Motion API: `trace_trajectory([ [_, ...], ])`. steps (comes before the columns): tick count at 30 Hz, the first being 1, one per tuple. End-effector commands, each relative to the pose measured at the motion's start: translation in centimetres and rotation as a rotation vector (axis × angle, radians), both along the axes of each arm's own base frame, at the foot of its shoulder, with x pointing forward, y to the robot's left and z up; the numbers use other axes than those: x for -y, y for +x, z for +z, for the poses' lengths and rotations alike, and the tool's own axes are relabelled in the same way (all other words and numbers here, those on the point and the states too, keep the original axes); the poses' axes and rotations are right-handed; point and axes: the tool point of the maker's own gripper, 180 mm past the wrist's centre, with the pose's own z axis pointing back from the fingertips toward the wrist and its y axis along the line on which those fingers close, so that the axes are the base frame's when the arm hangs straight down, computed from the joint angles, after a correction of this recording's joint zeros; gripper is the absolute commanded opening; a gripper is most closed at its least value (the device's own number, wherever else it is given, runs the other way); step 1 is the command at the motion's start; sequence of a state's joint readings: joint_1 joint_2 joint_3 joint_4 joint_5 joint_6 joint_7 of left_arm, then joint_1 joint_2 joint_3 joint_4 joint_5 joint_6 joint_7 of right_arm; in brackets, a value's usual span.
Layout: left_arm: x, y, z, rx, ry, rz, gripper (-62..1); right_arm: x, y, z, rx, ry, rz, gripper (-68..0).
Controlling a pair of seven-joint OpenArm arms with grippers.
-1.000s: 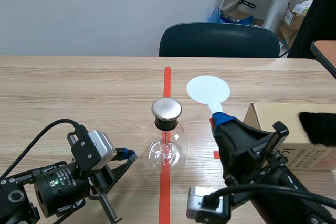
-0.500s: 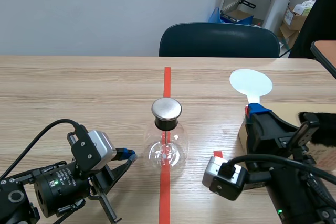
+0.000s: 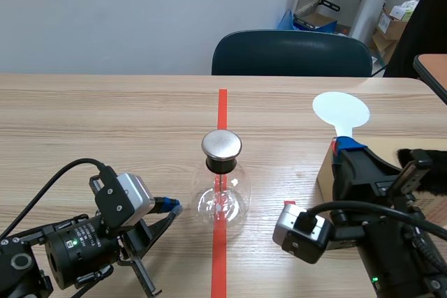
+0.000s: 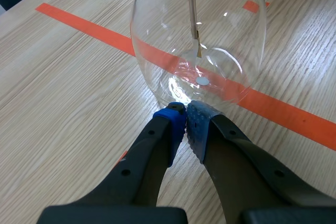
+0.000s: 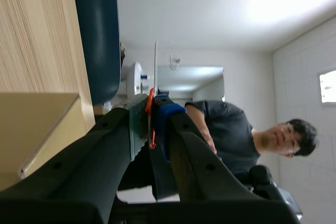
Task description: Do the electroscope experiment
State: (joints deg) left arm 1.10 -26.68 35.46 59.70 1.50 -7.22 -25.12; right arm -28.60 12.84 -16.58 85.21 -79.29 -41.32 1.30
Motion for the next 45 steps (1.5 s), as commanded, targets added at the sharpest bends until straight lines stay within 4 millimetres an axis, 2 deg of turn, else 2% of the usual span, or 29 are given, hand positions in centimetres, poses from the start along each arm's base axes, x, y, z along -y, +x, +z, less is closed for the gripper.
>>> trace_trajectory([
  [1, 0.5, 0.3, 1.0, 0.025, -0.03, 0.001, -55.4, -0.4, 0.0, 0.7, 0.025, 0.0, 0.027, -65.8],
  [13, 0.5, 0.3, 1.0, 0.025, -0.03, 0.001, -55.4, -5.9, -2.5, 0.2, 0.015, -0.041, 0.365, -65.8],
  [22, 0.5, 0.4, 1.0, 0.026, -0.03, 0.001, -55.4, -8.0, -4.3, -0.1, 0.01, -0.06, 0.518, -65.8],
  [45, 0.5, 0.4, 1.0, 0.026, -0.03, 0.001, -55.4, -8.5, -4.8, -0.2, 0.009, -0.065, 0.557, -65.8],
])
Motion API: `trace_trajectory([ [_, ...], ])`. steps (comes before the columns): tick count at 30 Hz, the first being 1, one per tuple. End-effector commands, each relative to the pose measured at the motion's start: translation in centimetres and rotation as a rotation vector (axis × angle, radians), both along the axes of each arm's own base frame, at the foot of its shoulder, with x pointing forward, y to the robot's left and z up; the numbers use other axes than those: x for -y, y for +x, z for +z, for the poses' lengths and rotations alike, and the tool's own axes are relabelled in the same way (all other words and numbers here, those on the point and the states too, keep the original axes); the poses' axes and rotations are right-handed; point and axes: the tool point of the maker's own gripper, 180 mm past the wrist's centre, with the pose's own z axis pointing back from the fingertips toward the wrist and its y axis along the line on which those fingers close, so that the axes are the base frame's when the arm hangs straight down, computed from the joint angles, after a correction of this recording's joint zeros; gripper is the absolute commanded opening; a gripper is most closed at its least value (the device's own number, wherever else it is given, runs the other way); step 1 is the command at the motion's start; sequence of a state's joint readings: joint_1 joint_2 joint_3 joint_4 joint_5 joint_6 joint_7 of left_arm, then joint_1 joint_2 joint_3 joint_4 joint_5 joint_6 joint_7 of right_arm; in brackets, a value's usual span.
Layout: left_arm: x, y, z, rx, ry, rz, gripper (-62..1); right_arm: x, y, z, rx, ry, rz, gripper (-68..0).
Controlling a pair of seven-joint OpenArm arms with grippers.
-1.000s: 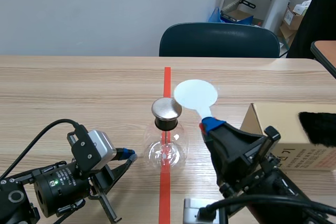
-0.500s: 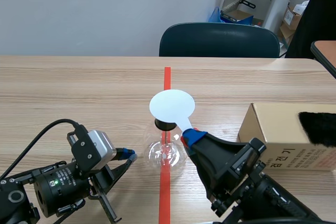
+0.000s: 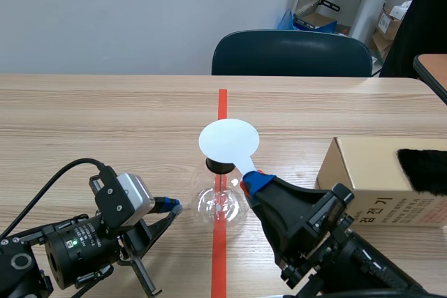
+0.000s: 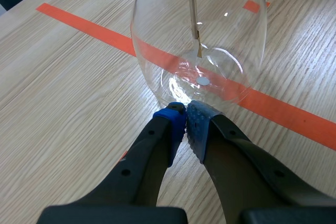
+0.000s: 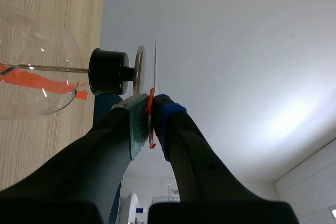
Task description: Do the electroscope experiment
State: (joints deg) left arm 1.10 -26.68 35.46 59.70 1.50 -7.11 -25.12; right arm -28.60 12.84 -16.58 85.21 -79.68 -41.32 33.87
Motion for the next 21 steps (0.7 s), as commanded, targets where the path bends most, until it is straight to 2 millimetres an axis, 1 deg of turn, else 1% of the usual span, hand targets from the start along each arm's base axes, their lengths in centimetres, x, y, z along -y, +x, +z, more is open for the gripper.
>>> trace_trajectory([
  [1, 0.5, 0.3, 1.0, 0.025, -0.031, 0.0, -55.4, 0.2, 0.3, 0.7, 0.025, 0.01, -0.011, -65.8],
  [4, 0.5, 0.3, 1.0, 0.025, -0.031, 0.0, -55.4, 0.6, 0.7, 0.8, 0.026, 0.013, -0.036, -65.8],
  [8, 0.5, 0.3, 1.0, 0.025, -0.031, 0.0, -55.4, 1.7, 1.7, 0.9, 0.028, 0.023, -0.119, -65.8],
  [15, 0.5, 0.3, 1.0, 0.025, -0.031, 0.0, -55.4, 4.7, 3.7, 1.3, 0.034, 0.048, -0.322, -65.8],
  [21, 0.5, 0.3, 1.0, 0.025, -0.031, 0.0, -55.4, 7.3, 4.8, 1.5, 0.039, 0.067, -0.476, -65.8],
])
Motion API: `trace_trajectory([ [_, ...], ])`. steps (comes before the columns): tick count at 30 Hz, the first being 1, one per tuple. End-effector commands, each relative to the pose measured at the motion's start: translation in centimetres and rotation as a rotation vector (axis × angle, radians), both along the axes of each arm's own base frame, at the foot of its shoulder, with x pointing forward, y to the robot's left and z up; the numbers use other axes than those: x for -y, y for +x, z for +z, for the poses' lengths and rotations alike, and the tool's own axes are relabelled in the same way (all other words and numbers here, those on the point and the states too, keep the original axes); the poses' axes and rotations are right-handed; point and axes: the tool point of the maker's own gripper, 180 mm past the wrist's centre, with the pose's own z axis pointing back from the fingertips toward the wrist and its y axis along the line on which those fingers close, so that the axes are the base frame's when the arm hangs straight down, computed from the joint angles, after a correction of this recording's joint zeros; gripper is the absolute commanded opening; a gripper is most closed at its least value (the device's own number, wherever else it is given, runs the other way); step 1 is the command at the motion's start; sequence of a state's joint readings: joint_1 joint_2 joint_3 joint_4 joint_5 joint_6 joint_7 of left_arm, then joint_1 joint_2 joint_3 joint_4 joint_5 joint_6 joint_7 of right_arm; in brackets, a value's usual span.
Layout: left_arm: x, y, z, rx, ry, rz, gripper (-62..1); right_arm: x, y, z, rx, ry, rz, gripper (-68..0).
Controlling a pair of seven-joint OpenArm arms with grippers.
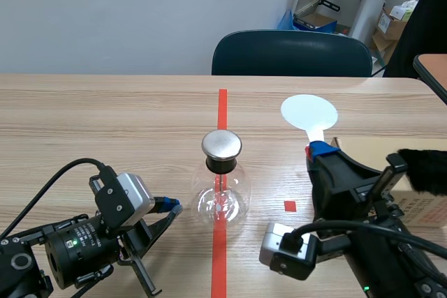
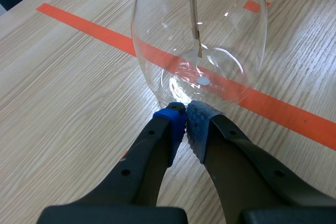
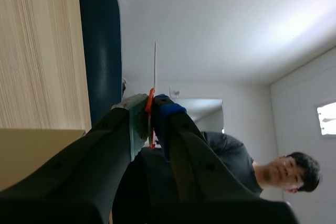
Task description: Do the electroscope experiment
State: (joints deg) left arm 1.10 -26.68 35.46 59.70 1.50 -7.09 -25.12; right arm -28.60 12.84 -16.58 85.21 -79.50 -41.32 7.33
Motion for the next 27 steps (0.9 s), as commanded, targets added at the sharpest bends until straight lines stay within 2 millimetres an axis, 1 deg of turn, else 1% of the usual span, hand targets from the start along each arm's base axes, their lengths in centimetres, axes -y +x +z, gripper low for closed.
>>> trace_trajectory([
  [1, 0.5, 0.3, 1.0, 0.025, -0.031, 0.0, -55.4, 0.7, 0.4, 0.8, 0.026, 0.011, -0.035, -65.8],
  [7, 0.5, 0.3, 1.0, 0.025, -0.031, 0.0, -55.4, 2.6, 0.8, 0.9, 0.029, 0.023, -0.141, -65.8],
  [11, 0.5, 0.3, 1.0, 0.025, -0.031, 0.0, -55.4, 3.3, 1.0, 0.9, 0.03, 0.029, -0.183, -65.8],
  [14, 0.5, 0.3, 1.0, 0.025, -0.031, 0.0, -55.4, 3.6, 1.0, 0.9, 0.031, 0.03, -0.197, -65.8],
  [27, 0.5, 0.3, 1.0, 0.025, -0.031, 0.0, -55.4, 3.5, 1.0, 0.9, 0.031, 0.03, -0.195, -65.8],
])
